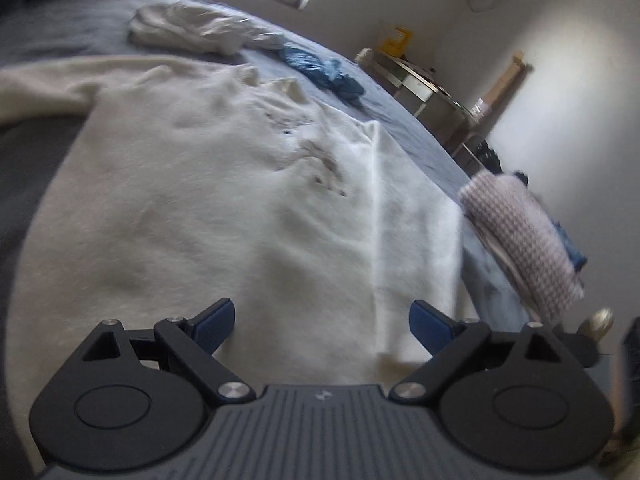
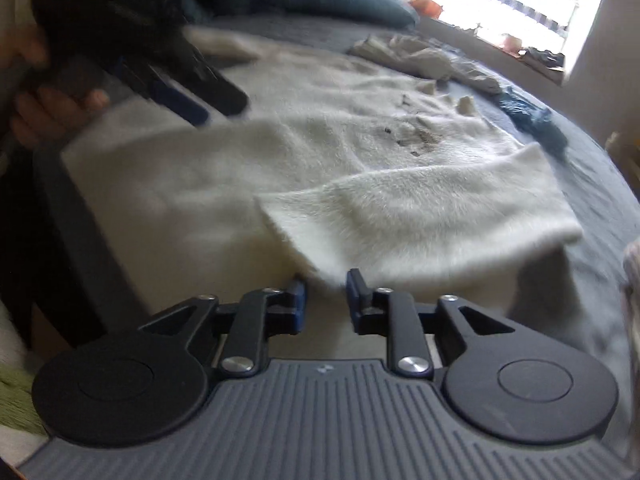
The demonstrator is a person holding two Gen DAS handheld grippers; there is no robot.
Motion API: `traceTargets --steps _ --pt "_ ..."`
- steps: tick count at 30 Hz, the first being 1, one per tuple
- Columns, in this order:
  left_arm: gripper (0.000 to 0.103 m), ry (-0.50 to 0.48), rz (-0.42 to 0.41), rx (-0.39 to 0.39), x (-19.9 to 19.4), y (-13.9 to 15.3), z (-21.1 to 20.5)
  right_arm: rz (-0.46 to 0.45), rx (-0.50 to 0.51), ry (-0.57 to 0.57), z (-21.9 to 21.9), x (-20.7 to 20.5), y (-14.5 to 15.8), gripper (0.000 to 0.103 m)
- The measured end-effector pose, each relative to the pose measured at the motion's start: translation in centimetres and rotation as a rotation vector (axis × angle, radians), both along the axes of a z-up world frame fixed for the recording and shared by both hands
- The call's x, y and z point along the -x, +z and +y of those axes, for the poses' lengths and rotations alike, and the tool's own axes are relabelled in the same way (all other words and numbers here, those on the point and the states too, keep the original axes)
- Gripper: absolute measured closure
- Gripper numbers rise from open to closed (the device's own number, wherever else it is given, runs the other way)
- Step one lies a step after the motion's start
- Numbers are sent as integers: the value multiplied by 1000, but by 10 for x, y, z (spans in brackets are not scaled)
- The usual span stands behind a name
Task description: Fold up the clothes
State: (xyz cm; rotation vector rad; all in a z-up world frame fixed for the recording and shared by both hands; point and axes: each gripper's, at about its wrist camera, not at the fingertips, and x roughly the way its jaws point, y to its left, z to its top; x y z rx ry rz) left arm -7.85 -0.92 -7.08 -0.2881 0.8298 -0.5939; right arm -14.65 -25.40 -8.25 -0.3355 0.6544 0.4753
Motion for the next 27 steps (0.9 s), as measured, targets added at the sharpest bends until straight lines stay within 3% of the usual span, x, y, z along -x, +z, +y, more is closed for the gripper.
traceTargets --steps 4,6,11,13,17,19,22,27 --pt "12 -62 -19 7 3 2 -24 -38 -278 -160 -32 35 21 58" --pt "21 -82 -17 -2 5 0 -39 -41 -416 -284 -52 40 22 53" --pt "42 -113 -42 -94 0 -7 -77 112 -787 -418 -100 11 4 51" --pt "50 -116 -59 -147 -3 -10 -91 171 -882 -437 -109 -1 -6 51" --pt "64 -126 -74 -190 -11 -14 -102 253 -935 -456 -109 -17 -25 51" --pt "65 -130 -63 -190 -17 -16 -105 287 -942 -462 -107 -22 -33 52" --pt "66 -127 -37 -166 -26 -18 -105 329 -963 -477 -105 -28 -45 53" --pt "71 -119 2 -100 -40 -24 -103 317 -941 -488 -101 -36 -46 59"
